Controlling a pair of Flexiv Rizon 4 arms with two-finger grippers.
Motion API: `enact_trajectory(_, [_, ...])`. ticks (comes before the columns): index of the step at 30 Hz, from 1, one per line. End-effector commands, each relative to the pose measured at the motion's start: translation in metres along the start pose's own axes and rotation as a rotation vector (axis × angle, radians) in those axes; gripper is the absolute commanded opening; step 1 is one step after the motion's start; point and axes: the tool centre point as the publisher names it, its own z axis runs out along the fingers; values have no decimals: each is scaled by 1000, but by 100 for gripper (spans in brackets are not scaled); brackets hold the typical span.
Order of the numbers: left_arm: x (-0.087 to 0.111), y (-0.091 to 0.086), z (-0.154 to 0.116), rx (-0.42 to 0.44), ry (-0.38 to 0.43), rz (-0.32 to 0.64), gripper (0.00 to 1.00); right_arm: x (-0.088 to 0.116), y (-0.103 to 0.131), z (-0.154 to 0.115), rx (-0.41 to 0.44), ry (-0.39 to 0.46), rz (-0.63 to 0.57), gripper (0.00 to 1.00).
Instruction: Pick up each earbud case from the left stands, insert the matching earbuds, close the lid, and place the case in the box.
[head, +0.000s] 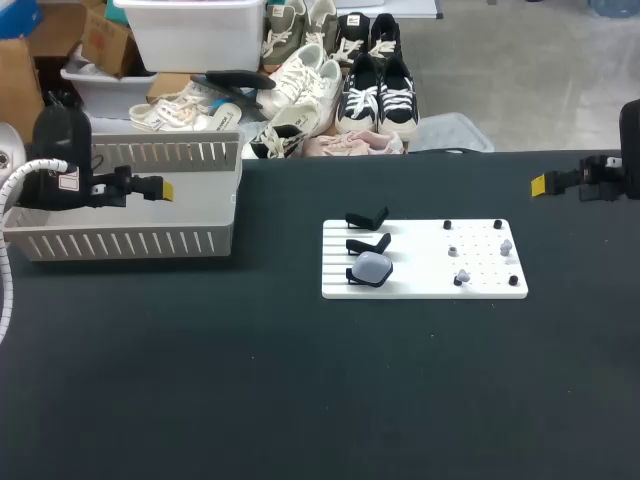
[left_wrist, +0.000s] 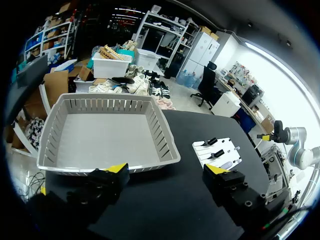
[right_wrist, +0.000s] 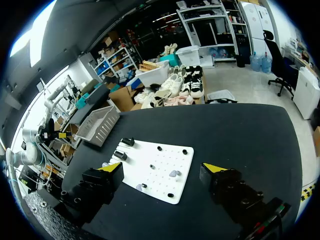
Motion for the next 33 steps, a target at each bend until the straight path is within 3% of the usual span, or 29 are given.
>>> enact_trajectory(1, [-1, -2, 0, 4, -1, 15, 100, 0, 0, 0, 0, 0, 0, 100])
enact_trajectory(10, [-24, -9, 3, 104, -28, 113, 100, 0, 0, 0, 0, 0, 0, 100])
enact_trajectory(21, [-52, -39, 10, 251, -49, 394, 100, 0, 0, 0, 0, 0, 0, 100])
enact_trajectory(27, [-51, -66, 15, 359, -44, 561, 100, 0, 0, 0, 0, 0, 0, 100])
enact_trajectory(33, [-37, -85, 30, 424, -45, 708, 100, 0, 0, 0, 0, 0, 0, 100])
